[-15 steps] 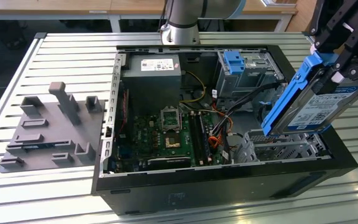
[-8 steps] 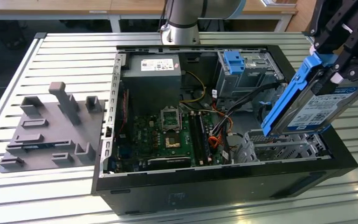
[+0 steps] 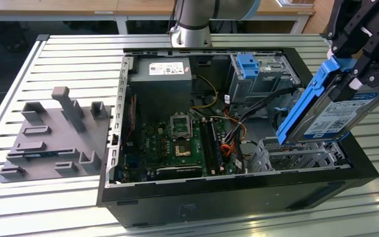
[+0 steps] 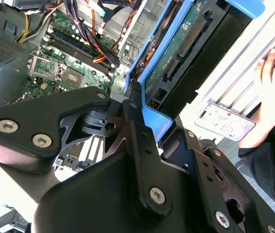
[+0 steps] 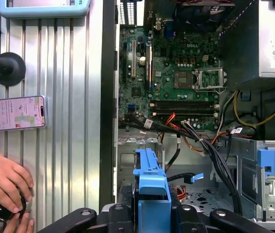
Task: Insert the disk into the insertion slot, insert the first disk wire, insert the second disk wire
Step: 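Insert the disk into the insertion slot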
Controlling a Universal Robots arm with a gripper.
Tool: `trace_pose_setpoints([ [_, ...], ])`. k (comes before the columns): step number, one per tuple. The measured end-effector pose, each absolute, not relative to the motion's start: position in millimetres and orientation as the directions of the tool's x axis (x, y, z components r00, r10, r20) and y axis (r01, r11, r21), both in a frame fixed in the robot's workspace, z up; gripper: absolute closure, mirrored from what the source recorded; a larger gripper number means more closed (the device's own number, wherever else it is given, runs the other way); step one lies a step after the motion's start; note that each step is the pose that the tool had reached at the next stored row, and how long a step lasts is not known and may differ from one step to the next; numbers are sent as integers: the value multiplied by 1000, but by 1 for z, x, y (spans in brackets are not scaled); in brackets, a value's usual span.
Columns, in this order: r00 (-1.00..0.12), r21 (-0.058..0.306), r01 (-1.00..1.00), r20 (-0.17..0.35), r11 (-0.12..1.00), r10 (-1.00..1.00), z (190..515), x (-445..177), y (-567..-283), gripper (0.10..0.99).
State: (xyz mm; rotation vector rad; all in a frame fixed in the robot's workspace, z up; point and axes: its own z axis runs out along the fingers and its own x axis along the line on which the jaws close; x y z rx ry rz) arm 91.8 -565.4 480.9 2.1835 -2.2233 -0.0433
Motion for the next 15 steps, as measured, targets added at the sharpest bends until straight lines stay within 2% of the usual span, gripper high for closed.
trace_pose_setpoints([
  [15,-18,37,-999,-2,18,-1000,477,92,-565,722],
])
